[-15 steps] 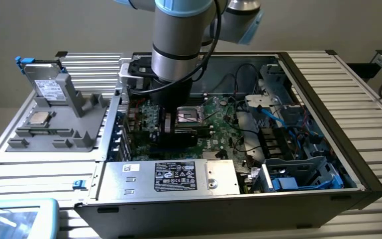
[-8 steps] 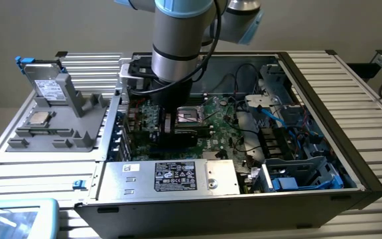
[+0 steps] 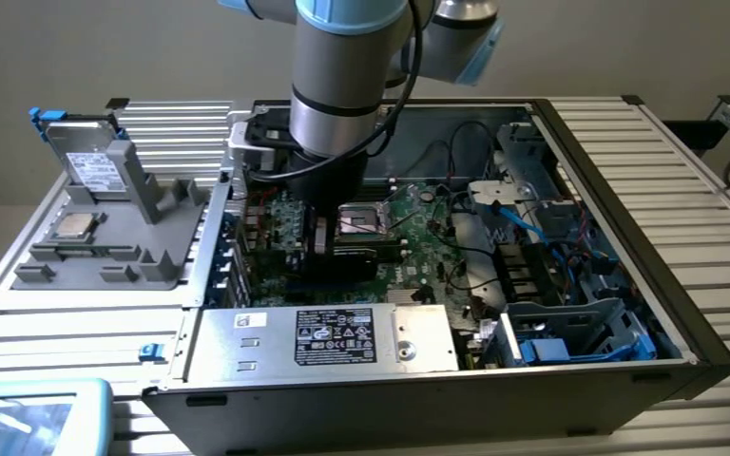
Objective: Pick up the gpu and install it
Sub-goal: 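Insert the gpu into the slot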
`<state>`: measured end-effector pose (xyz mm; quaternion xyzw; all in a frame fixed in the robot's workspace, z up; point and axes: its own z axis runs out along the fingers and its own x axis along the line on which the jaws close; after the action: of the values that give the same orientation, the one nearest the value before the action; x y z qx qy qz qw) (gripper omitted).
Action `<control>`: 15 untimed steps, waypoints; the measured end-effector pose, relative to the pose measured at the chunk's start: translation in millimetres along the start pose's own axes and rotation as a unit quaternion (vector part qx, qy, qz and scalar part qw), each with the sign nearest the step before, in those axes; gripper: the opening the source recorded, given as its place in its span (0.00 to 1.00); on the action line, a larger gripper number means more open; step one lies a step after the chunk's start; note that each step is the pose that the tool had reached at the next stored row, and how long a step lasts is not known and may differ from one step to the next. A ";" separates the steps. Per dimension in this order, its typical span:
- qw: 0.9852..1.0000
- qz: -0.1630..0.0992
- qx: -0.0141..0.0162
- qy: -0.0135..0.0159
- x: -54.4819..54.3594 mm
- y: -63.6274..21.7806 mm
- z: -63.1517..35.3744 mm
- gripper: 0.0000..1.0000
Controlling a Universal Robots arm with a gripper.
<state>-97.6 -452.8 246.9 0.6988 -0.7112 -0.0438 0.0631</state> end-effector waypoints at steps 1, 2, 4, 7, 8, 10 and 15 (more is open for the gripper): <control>1.000 0.000 0.000 0.000 0.0 -0.1 0.7 0.27; 1.000 0.000 0.000 0.000 0.0 -0.1 0.6 0.27; 1.000 0.000 0.000 0.000 0.0 -0.1 0.6 0.27; 1.000 0.000 0.000 0.000 0.0 -0.1 0.7 0.27; 1.000 0.000 0.000 0.000 0.0 -0.1 0.7 0.27; 1.000 0.000 0.000 0.000 0.0 -0.1 0.7 0.27; 1.000 0.000 0.001 0.000 0.1 -0.2 1.9 0.27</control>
<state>-97.7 -452.9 245.0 0.6988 -0.7113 -0.0427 0.0625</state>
